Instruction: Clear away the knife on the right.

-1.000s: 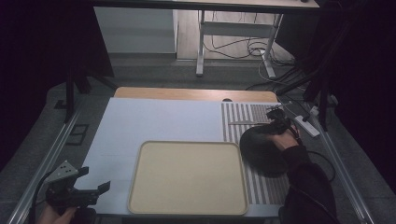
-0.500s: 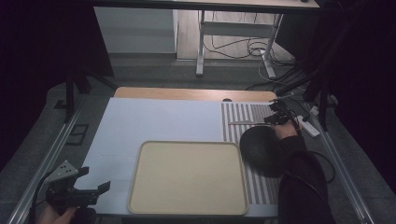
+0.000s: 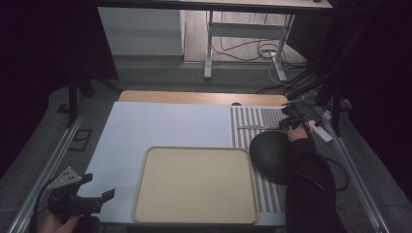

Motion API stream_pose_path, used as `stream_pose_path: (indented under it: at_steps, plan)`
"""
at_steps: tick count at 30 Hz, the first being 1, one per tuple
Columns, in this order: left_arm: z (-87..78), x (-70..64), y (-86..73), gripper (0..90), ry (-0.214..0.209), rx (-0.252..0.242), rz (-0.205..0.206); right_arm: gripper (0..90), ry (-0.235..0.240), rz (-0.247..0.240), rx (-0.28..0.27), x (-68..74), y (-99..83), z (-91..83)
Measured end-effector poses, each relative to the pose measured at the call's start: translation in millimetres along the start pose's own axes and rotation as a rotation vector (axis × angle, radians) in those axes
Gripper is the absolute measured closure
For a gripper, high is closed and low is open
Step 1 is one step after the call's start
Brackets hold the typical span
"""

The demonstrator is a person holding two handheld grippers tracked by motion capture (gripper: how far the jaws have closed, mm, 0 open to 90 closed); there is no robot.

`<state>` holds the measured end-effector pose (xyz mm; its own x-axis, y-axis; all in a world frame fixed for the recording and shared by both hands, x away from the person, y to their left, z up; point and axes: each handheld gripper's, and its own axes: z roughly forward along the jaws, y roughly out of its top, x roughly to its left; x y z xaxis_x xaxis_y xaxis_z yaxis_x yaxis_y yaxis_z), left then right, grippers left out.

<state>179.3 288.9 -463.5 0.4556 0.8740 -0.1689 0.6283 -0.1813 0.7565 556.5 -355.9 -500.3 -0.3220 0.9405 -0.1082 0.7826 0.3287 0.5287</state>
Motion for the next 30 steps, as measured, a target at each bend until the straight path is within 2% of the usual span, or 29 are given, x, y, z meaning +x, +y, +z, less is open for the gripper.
stream_pose_path:
  at_steps: [1,2,3,4,6,11,12,13,15,17,18,19,20,21,22,23,24,26,27,28,29,30]
  plan:
    - [0.0,0.0,0.0,2.2,0.0,0.0,0.0,89.9,0.006,0.002,0.022,-2.2,-1.7,-0.5]
    - [0.0,-0.1,0.0,2.2,0.0,0.0,0.0,89.9,0.006,0.002,0.022,-2.2,-1.7,-0.5]
    - [0.1,-0.2,0.1,2.3,0.001,0.001,0.001,89.9,0.038,0.017,0.028,-7.0,-5.3,-3.5]
    - [0.1,-0.4,0.1,2.3,0.002,0.002,0.003,89.9,0.05,0.017,0.038,-8.9,-6.9,-5.2]
    - [0.1,-0.7,0.1,2.3,0.003,0.001,0.005,89.9,0.054,-0.011,0.077,-11.2,-9.5,-9.4]
    - [0.2,-0.9,0.4,2.3,0.003,0.003,0.007,90.0,0.099,-0.07,0.157,-14.3,-15.1,-17.6]
    - [0.2,-0.9,0.4,2.3,0.003,0.003,0.007,90.0,0.099,-0.07,0.157,-14.3,-15.1,-17.6]
    - [0.4,-1.1,0.5,2.4,0.004,0.005,0.008,90.0,0.125,-0.055,0.17,-18.2,-16.5,-18.7]
    - [0.6,-1.4,0.6,2.3,0.005,0.006,0.01,89.9,0.149,-0.023,0.17,-22.3,-17.4,-19.1]
    - [0.6,-1.4,0.6,2.3,0.004,0.006,0.01,89.5,0.136,-0.02,0.167,-23.7,-17.5,-19.7]
    - [0.7,-1.3,0.7,2.3,0.004,0.006,0.009,84.2,0.117,-0.014,0.15,-25.1,-16.9,-21.4]
    - [0.8,-1.3,0.8,2.3,0.004,0.007,0.009,70.5,0.124,0.027,0.094,-27.2,-14.1,-25.2]
    - [1.0,-1.3,0.9,2.3,0.004,0.008,0.009,70.5,0.124,0.027,0.094,-27.2,-14.1,-25.2]
    - [1.1,-1.4,1.0,2.4,0.004,0.009,0.01,51.8,0.099,0.042,0.057,-25.7,-9.8,-27.8]
    - [1.3,-1.7,1.1,2.4,0.005,0.011,0.012,42.5,0.083,0.04,0.041,-23.8,-7.8,-27.5]
    - [1.3,-1.7,1.1,2.4,0.005,0.011,0.012,42.5,0.083,0.04,0.041,-23.8,-7.8,-27.5]
    - [1.3,-1.8,1.1,2.4,0.005,0.011,0.013,34.8,0.075,0.034,0.036,-21.9,-5.6,-26.8]
    - [1.2,-1.6,1.0,2.4,0.004,0.01,0.011,26.7,0.087,0.033,0.036,-17.0,-2.2,-24.1]
    - [1.2,-1.4,0.9,2.4,0.003,0.01,0.01,12.7,0.087,0.024,0.026,-10.5,1.7,-21.3]
    - [1.1,-1.3,0.9,2.4,0.003,0.009,0.009,8.4,0.087,0.019,0.026,-7.1,3.9,-20.5]
    - [1.1,-1.3,0.9,2.4,0.003,0.01,0.009,8.4,0.087,0.019,0.026,-7.1,3.9,-20.5]
    - [1.2,-1.3,0.9,2.4,0.003,0.01,0.01,0.3,0.092,0.015,0.026,0.8,8.3,-18.0]
